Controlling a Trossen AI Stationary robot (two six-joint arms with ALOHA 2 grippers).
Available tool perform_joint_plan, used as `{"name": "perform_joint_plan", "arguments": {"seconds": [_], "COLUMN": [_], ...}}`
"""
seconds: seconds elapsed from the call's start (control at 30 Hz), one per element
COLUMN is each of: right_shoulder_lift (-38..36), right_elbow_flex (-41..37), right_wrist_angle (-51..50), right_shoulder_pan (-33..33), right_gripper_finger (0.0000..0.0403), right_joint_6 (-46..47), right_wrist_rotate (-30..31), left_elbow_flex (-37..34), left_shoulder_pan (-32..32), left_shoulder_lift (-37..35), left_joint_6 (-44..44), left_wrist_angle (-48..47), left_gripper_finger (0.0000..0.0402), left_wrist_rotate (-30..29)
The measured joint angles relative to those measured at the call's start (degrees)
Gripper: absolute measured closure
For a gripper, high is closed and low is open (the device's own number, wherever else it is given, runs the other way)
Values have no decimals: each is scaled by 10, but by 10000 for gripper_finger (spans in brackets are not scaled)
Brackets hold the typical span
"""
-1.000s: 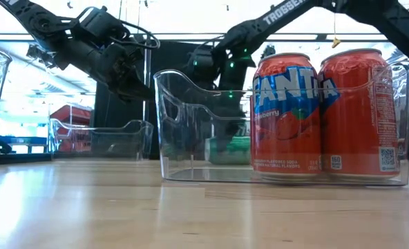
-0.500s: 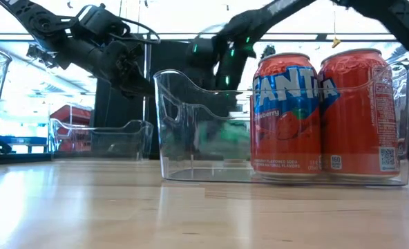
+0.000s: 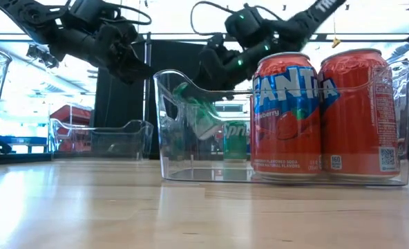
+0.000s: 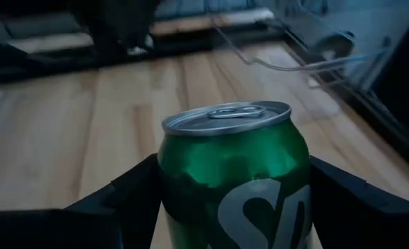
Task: Sort soda cans
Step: Put the sprite soda can into the top left transparent bin
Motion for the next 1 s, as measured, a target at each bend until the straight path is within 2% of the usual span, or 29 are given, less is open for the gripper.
{"name": "perform_joint_plan", "arguments": {"seconds": [0.13,0.23,0.43,0.6,1.0], "right_shoulder_lift": [24,51,100,129,131], "right_elbow_flex": [-37,-47,-46,-46,-45], "right_wrist_angle": [134,158,213,242,232], "right_shoulder_pan": [9,10,9,7,7], "right_gripper_finger": [113,113,113,113,113], "right_joint_6": [1,-6,-35,-36,-22], "right_wrist_rotate": [13,41,47,49,51], "left_elbow_flex": [11,18,21,21,21], "left_shoulder_pan": [0,0,0,0,0], "left_shoulder_lift": [0,0,0,0,0], "left_joint_6": [-29,-42,-55,-72,-79], "left_wrist_angle": [-3,-4,-5,-11,-23], "left_gripper_finger": [402,402,402,402,402], "left_wrist_rotate": [1,2,2,-3,-12]}}
